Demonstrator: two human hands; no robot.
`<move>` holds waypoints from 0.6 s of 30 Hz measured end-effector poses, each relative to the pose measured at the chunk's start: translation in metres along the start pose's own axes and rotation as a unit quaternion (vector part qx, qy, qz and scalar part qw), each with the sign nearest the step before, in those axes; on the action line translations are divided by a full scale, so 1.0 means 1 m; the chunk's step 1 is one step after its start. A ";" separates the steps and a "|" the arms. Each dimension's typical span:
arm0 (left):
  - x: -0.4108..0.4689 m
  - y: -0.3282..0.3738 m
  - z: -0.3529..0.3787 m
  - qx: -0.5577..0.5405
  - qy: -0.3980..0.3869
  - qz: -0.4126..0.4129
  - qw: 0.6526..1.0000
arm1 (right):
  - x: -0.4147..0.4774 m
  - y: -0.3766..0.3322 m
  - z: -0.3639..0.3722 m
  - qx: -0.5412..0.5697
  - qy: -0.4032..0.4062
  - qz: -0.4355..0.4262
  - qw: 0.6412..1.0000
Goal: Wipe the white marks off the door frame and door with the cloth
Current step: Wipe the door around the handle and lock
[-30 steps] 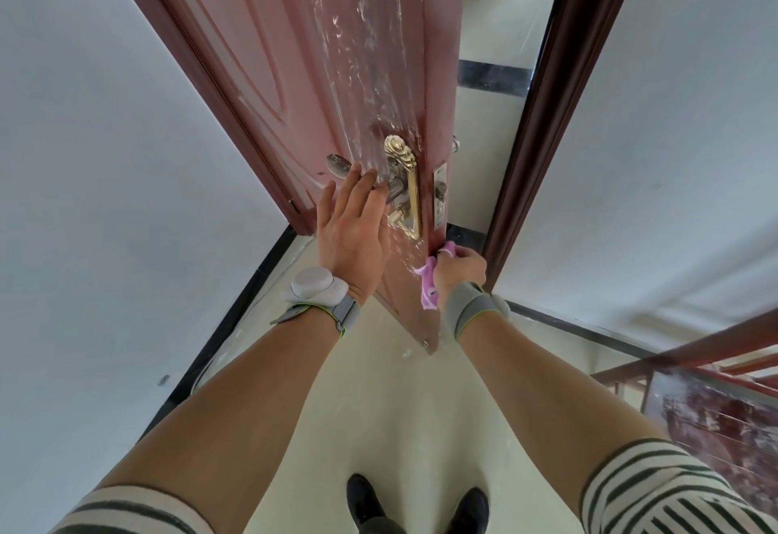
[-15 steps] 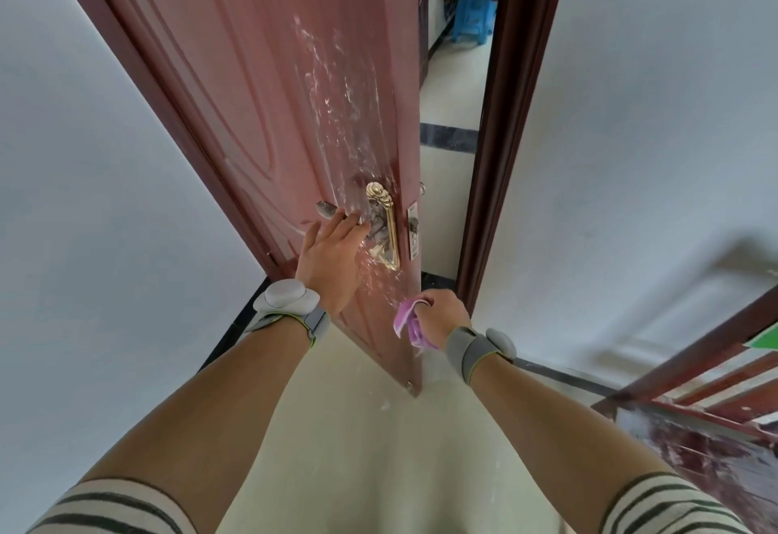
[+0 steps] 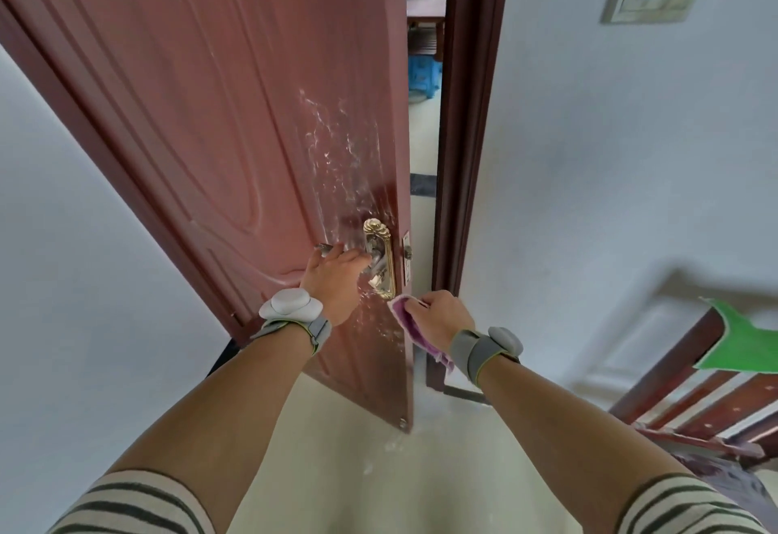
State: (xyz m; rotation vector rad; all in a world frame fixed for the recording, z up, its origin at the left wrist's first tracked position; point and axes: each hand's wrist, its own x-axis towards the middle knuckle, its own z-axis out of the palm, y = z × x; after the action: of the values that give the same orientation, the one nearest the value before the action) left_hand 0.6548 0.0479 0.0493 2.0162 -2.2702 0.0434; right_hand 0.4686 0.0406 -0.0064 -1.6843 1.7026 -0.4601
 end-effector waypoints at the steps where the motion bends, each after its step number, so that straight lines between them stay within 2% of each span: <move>1: 0.008 -0.002 0.000 0.003 -0.003 0.018 1.000 | 0.005 -0.002 -0.004 -0.006 0.007 -0.006 1.000; 3: 0.021 -0.012 0.000 0.003 0.008 0.046 0.999 | 0.013 -0.010 -0.010 -0.014 0.029 -0.017 0.999; 6: 0.039 -0.039 0.000 -0.014 0.047 0.051 0.997 | 0.028 -0.024 -0.012 -0.011 0.089 -0.026 0.996; 8: 0.046 -0.055 -0.001 -0.014 0.056 0.047 0.997 | 0.034 -0.032 -0.014 0.000 0.102 -0.027 0.994; 15: 0.100 -0.089 -0.003 0.021 0.018 0.112 0.993 | 0.067 -0.078 -0.001 0.036 0.191 0.020 0.981; 18: 0.118 -0.091 0.001 0.020 0.006 0.130 0.991 | 0.080 -0.083 -0.001 0.079 0.193 0.064 0.976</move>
State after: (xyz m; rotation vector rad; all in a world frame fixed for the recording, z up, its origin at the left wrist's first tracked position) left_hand 0.7311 -0.0801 0.0559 1.7182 -2.5271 0.1220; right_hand 0.5348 -0.0453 0.0332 -1.4252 1.9760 -0.8826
